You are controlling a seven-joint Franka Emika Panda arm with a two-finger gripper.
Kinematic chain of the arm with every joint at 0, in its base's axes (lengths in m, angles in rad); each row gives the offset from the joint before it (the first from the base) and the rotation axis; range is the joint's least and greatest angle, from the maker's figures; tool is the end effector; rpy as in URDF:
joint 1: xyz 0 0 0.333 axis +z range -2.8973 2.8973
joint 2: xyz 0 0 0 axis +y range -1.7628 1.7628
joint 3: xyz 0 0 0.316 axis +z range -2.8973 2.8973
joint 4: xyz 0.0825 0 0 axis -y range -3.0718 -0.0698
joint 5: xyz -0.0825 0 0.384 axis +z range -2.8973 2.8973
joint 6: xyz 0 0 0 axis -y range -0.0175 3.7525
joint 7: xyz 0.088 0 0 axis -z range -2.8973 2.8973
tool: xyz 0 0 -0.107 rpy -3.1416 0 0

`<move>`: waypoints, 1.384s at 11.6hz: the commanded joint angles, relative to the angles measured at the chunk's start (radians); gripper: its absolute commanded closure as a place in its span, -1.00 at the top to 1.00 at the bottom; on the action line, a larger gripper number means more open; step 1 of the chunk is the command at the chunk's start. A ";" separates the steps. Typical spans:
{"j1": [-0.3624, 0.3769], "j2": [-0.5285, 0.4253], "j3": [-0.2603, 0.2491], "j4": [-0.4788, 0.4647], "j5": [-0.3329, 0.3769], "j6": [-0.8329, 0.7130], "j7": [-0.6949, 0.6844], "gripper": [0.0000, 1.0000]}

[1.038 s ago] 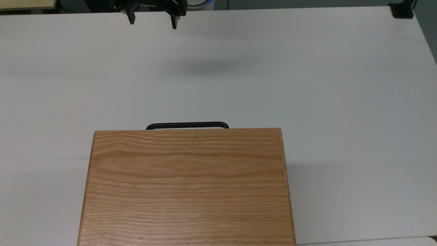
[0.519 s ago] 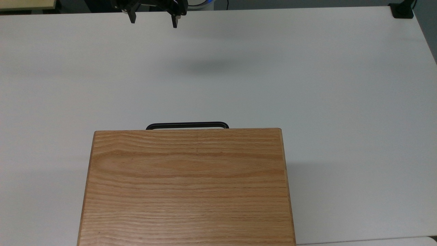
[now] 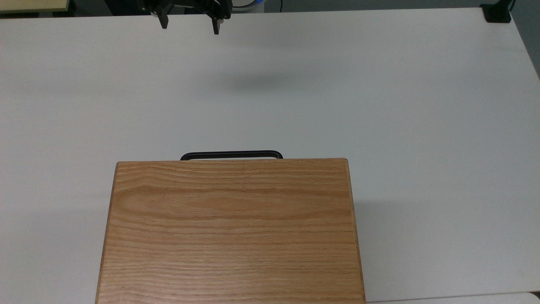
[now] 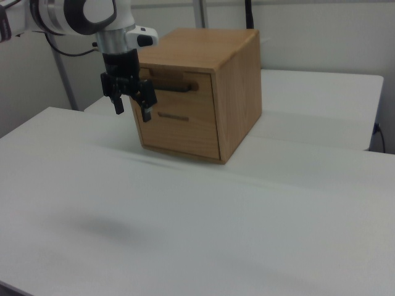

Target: Open the drawer by sliding it

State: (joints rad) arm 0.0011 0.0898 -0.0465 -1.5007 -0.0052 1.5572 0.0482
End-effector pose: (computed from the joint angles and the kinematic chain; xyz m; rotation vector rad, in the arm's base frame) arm 0.5799 -0.0257 0.6054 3.1283 -0.1463 -0.0520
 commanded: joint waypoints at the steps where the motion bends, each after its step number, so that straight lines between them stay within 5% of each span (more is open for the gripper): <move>1: 0.002 -0.022 -0.004 -0.019 0.007 -0.029 -0.021 1.00; 12: -0.033 -0.012 -0.006 0.008 0.007 -0.006 -0.105 1.00; 16: -0.030 0.016 -0.004 0.024 0.034 0.065 0.071 1.00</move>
State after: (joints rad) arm -0.0343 0.0987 -0.0470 -1.4852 -0.0041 1.5608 -0.0044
